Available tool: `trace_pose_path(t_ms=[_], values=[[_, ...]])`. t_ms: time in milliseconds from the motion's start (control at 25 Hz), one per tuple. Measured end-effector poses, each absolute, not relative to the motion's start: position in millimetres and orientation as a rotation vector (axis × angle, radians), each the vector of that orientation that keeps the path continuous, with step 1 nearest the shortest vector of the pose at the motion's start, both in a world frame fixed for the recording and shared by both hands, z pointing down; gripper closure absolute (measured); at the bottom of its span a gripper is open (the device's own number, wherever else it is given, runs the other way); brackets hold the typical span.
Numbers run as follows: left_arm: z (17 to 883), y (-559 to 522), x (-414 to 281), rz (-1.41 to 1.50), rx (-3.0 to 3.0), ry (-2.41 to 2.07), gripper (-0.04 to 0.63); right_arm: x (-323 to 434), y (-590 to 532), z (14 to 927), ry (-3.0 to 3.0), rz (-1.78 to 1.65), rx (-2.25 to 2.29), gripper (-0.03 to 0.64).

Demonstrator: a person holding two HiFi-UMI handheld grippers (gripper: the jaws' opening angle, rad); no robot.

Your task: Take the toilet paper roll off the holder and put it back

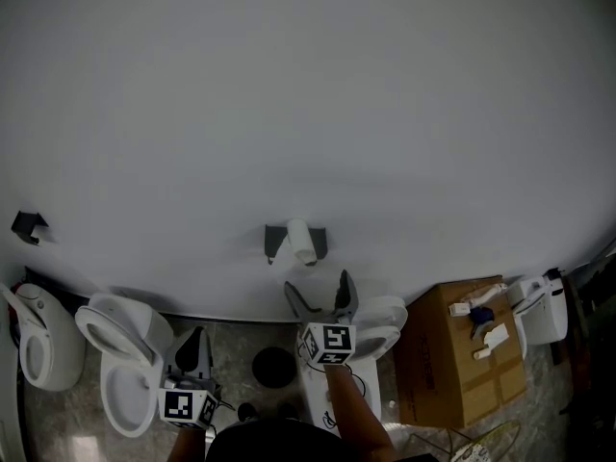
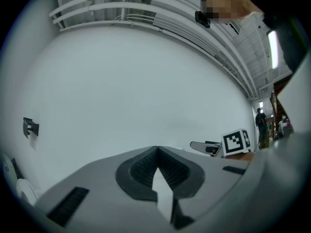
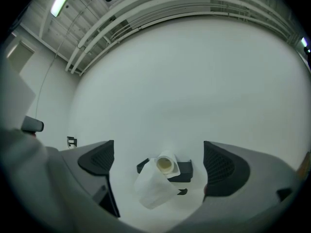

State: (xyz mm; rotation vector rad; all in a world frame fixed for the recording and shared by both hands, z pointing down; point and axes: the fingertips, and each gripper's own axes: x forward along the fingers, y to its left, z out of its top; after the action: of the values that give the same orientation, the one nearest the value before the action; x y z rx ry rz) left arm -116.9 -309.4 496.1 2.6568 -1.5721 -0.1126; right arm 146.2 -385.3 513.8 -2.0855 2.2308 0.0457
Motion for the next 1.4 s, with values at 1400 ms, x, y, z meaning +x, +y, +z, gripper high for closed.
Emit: trace_pose_path(t_ms=[1400], values=[[496.4,-325.0,-120.6,-0.114,2.644,-1.623,0.592,162.6,-471.0,585.1,2.283,-0.165,-2.208,0.111]])
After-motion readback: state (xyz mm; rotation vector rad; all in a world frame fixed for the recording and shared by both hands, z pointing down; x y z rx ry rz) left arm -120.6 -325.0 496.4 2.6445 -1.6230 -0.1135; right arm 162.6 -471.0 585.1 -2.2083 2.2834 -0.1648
